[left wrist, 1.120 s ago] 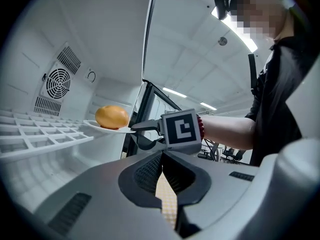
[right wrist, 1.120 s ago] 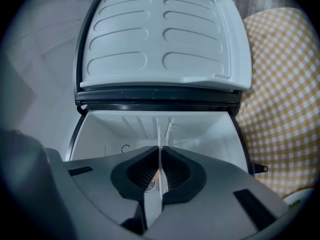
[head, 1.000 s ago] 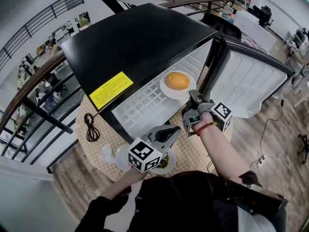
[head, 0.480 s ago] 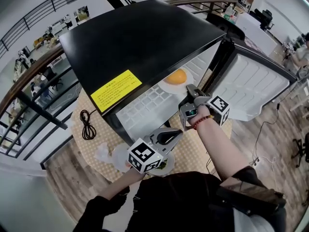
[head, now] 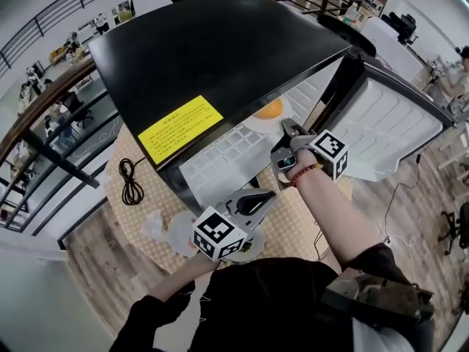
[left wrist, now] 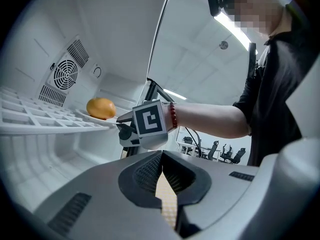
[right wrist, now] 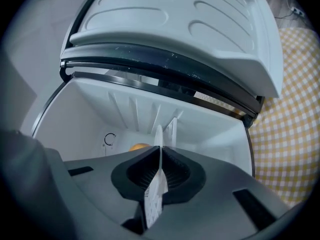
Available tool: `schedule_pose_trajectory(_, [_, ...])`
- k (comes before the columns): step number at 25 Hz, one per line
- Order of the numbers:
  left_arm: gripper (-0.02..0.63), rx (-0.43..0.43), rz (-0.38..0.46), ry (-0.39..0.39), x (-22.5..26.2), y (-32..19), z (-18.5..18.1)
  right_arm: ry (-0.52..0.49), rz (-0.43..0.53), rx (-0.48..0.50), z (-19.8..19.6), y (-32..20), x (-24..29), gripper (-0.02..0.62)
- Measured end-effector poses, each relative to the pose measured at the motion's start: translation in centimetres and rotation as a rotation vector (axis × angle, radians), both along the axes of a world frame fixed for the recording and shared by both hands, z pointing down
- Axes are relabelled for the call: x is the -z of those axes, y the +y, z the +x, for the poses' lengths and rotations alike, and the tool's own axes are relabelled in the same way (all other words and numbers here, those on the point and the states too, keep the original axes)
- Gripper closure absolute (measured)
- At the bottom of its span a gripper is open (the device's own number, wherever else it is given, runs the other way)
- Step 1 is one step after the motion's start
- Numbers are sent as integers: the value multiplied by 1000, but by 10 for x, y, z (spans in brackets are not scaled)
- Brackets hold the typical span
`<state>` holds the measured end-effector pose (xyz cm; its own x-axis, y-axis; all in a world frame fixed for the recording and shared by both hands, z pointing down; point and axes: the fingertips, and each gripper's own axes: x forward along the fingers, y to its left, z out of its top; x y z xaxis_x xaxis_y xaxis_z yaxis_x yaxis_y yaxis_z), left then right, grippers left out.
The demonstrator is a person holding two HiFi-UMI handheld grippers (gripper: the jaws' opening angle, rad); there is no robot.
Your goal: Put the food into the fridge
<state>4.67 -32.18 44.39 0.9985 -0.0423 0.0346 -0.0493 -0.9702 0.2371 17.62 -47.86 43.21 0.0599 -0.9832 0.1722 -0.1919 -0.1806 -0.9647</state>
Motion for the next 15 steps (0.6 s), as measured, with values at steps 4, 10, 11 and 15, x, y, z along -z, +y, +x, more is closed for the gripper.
schedule_pose_trajectory(4, [594, -3, 6, -16, -3, 3, -1, 86, -14, 32, 0, -9, 4, 569])
schedule_pose_trajectory(10, [594, 34, -9, -4, 0, 2, -4, 186, -58, 61, -1, -14, 5, 569])
schedule_pose_trajectory(11, [594, 35, -7, -4, 0, 3, -5, 197, -66, 60, 0, -14, 4, 569])
schedule_pose_trajectory(15, [594, 48, -2, -9, 0, 6, -9, 243, -88, 54, 1, -15, 3, 569])
